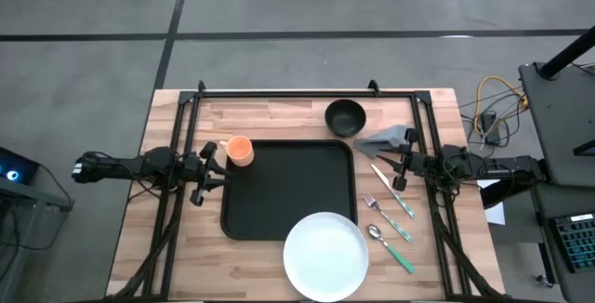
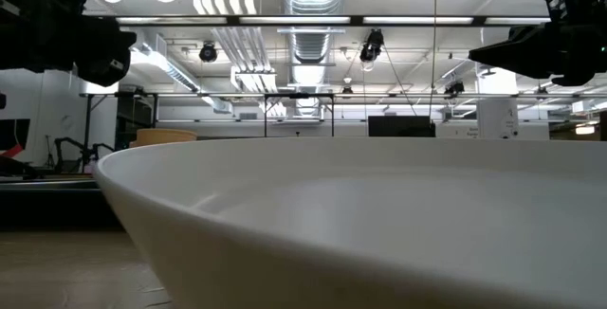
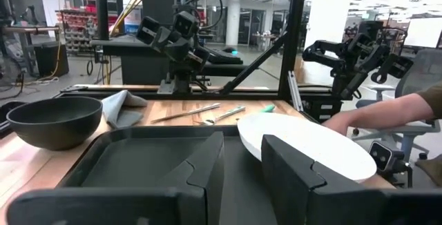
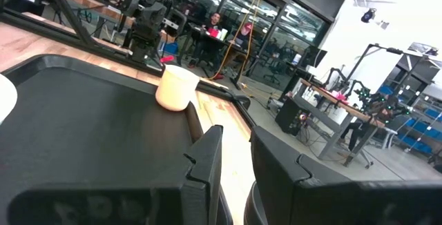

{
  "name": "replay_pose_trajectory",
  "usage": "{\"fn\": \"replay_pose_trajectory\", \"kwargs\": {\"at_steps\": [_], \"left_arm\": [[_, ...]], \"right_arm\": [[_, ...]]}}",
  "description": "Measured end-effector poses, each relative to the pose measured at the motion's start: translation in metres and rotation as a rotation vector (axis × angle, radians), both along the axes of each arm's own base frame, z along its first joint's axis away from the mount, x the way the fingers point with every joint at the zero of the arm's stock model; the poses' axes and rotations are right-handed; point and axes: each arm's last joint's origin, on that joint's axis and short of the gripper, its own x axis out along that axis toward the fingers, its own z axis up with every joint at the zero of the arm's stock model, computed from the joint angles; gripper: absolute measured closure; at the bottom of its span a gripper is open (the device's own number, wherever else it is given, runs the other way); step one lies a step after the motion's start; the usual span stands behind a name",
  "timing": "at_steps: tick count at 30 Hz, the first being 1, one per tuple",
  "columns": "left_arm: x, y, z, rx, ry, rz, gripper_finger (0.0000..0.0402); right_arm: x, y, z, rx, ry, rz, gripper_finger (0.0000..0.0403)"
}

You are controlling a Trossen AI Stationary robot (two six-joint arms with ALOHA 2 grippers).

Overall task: Set up tray
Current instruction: Put the white plate on the black serving tray

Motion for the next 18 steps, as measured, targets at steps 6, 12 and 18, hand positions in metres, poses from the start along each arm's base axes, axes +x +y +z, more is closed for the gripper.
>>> {"fn": "replay_pose_trajectory", "kwargs": {"at_steps": [6, 12, 18], "left_arm": [[0.0002, 0.0, -0.0004, 0.0, 0.004, 0.0, 0.0322], [0.0007, 0.0, -0.0011, -0.006, 0.014, 0.001, 0.0322], [0.0007, 0.0, -0.0011, -0.006, 0.014, 0.001, 0.0322]], "right_arm": [[0.0, 0.0, 0.0001, 0.0, -0.001, 0.0, 0.0335], [0.0, 0.0, 0.0001, 0.0, 0.0, 0.0, 0.0335], [0.0, 0.0, 0.0001, 0.0, 0.0, 0.0, 0.0335]]}}
